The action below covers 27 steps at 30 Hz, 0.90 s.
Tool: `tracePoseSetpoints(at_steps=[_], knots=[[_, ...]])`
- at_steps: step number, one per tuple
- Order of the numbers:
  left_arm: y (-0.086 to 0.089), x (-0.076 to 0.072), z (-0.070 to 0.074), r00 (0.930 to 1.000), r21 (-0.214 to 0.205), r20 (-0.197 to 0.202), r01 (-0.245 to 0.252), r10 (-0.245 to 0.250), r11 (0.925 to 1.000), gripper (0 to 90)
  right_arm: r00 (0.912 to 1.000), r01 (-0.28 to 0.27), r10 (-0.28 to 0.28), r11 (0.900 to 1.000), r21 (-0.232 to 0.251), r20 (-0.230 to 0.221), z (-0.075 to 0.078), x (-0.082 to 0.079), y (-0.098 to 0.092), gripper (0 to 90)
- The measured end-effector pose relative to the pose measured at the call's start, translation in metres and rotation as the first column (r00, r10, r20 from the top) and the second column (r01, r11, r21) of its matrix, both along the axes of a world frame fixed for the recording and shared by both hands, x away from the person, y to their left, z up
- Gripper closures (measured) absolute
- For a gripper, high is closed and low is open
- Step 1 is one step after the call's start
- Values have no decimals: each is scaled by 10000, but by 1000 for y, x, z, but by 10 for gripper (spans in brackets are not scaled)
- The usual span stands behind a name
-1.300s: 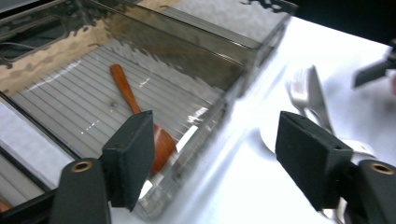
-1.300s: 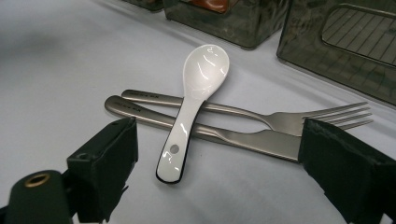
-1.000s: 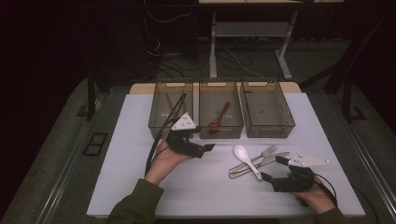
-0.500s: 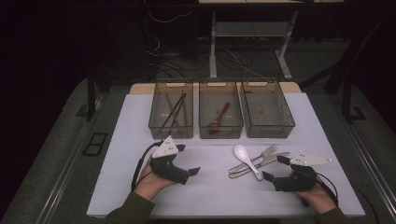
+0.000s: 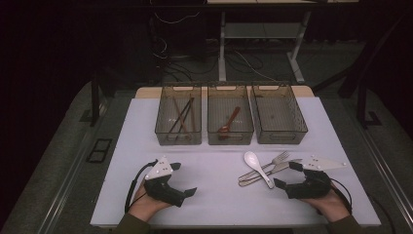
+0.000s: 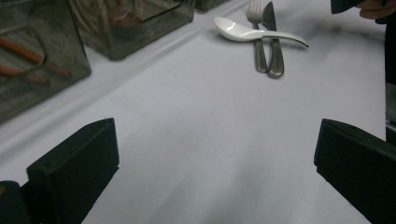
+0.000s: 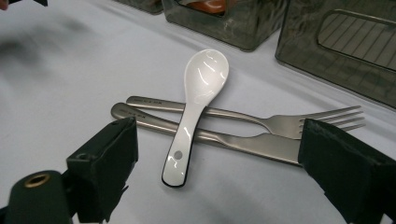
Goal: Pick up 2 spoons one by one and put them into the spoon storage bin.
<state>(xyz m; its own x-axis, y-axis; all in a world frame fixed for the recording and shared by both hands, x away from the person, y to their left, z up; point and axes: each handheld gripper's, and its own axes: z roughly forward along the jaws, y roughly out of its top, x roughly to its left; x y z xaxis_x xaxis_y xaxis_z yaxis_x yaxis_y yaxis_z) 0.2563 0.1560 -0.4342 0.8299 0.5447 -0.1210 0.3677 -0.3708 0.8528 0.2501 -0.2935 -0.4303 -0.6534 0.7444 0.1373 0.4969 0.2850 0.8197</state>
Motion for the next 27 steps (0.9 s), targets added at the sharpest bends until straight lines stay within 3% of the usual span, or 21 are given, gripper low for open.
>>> tracePoseSetpoints(at_steps=[12, 27], knots=[[-1, 0, -3, 9996, 23, -27, 266, -266, 9996, 0, 9993, -193, 186, 9996, -222, -311, 7, 16, 14, 133], [-2, 1, -6, 9996, 15, -36, 272, -272, 9996, 0, 9993, 132, -142, 9995, -279, -357, 13, 50, 31, 146]])
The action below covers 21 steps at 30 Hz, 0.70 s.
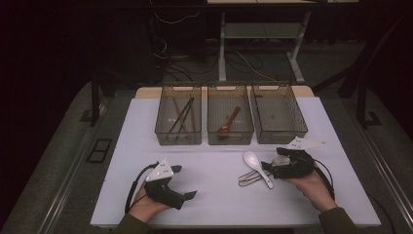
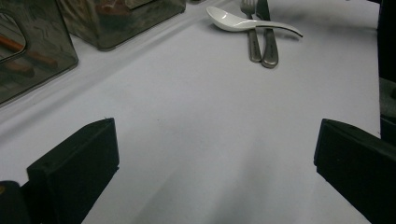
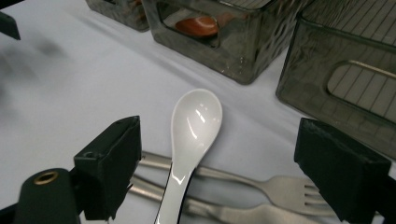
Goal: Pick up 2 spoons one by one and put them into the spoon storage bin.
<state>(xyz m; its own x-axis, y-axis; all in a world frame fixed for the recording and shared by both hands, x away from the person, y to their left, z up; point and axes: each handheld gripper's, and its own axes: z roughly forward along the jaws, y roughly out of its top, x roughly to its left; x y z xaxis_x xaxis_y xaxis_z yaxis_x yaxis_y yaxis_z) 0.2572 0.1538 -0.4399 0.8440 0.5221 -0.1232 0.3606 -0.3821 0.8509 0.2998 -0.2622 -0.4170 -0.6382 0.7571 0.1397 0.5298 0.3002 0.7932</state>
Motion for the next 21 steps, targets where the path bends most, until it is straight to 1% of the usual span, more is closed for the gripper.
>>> tracePoseSetpoints(at_steps=[3, 5, 8, 10, 14, 17, 18, 21], knots=[[1, 1, 0, 10000, 21, 13, 11, -11, 10000, 0, 9999, 84, -85, 9999, -70, -132, 0, 8, 3, 146], [1, 1, 0, 10000, 66, 16, 23, -23, 10000, 0, 9996, 125, -127, 9999, -55, -257, 0, 13, 5, 146], [1, 1, -1, 10000, 24, -7, 44, -44, 10000, 0, 9993, 128, -127, 9999, 18, -352, 0, 19, 7, 147], [0, 1, -1, 10000, -15, -19, 63, -63, 10000, 0, 9994, 111, -111, 9999, -14, -335, 0, 24, 9, 165], [-2, 1, -1, 9999, 8, -75, 152, -152, 9999, 0, 9995, 29, -27, 10000, 52, -330, 0, 34, 16, 167], [-2, 1, -2, 9998, 11, -97, 182, -182, 9998, 0, 9991, -19, 25, 9999, 148, -413, -1, 40, 22, 201], [-2, 2, -2, 9998, 5, -108, 181, -181, 9998, 0, 9990, -67, 74, 9999, 151, -446, -2, 42, 24, 226], [-2, 2, -2, 9997, -17, -98, 218, -218, 9998, 0, 9973, -204, 210, 9997, 98, -703, -6, 43, 29, 263]])
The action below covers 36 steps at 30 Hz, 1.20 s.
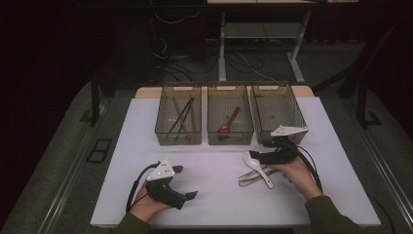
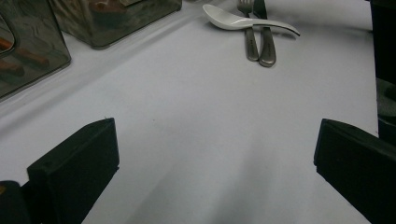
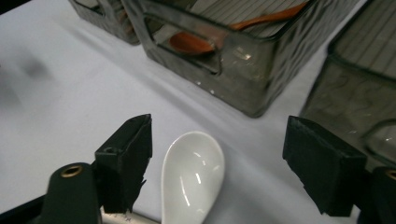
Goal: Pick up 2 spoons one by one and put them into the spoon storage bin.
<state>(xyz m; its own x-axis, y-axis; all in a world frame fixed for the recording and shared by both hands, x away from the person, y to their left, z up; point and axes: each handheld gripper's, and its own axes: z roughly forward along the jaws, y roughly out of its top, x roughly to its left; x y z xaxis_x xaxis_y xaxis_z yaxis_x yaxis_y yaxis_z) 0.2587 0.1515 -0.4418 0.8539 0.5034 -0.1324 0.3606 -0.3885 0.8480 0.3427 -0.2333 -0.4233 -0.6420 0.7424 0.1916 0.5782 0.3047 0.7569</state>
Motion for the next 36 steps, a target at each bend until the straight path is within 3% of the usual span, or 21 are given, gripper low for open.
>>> tracePoseSetpoints(at_steps=[7, 13, 28, 36], knots=[[0, 0, 0, 10000, -2, -17, 32, -32, 10000, 0, 9981, -276, 261, 9993, -265, -565, -9, -1, 5, 410], [-1, 0, 0, 10000, 22, -36, 80, -80, 10000, 0, 9962, -354, 318, 9984, -433, -811, -13, 1, 7, 464], [-2, 0, 0, 9999, 17, -46, 162, -162, 9999, 0, 9943, -552, 466, 9945, -890, -956, -24, 2, 14, 513], [-2, -1, 0, 9998, 4, -62, 203, -203, 9998, 0, 9942, -862, 771, 9882, -1265, -749, -24, -2, 20, 584]])
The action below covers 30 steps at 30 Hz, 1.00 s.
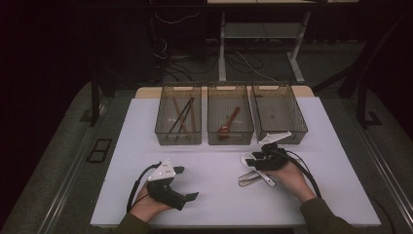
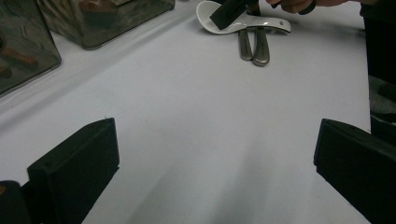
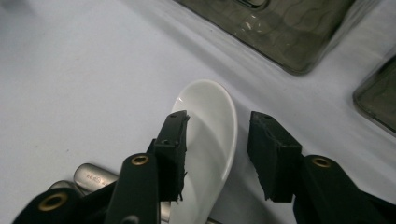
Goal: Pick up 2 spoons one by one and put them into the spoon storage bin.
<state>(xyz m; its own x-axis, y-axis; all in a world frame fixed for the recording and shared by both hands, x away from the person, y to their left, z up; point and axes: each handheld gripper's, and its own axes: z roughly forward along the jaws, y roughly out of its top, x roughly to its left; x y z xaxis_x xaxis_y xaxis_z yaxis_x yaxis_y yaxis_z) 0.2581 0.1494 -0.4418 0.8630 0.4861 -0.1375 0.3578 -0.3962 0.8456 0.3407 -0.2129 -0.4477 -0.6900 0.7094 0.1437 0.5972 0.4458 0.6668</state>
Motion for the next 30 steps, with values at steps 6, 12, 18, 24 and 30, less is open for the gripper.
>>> tracePoseSetpoints(at_steps=[6, 12, 18, 24, 30], knots=[[0, 0, 0, 10000, 27, 3, 45, -45, 10000, 0, 9994, -342, 343, 9994, -113, 102, 1, -4, 5, 686], [0, 0, 0, 10000, 15, 2, 55, -55, 10000, 0, 9984, -380, 391, 9989, -289, 400, 4, -6, 6, 792], [0, 0, 0, 9999, -18, 35, 96, -96, 10000, 0, 9972, -504, 517, 9984, -252, 548, 7, -7, 6, 824], [0, 0, 0, 9999, -41, 49, 126, -126, 9999, 0, 9968, -538, 557, 9980, -330, 572, 8, -7, 4, 826], [0, -1, 1, 9999, -69, 39, 142, -141, 9999, 0, 9970, -458, 470, 9987, -211, 611, 11, -6, 1, 826]])
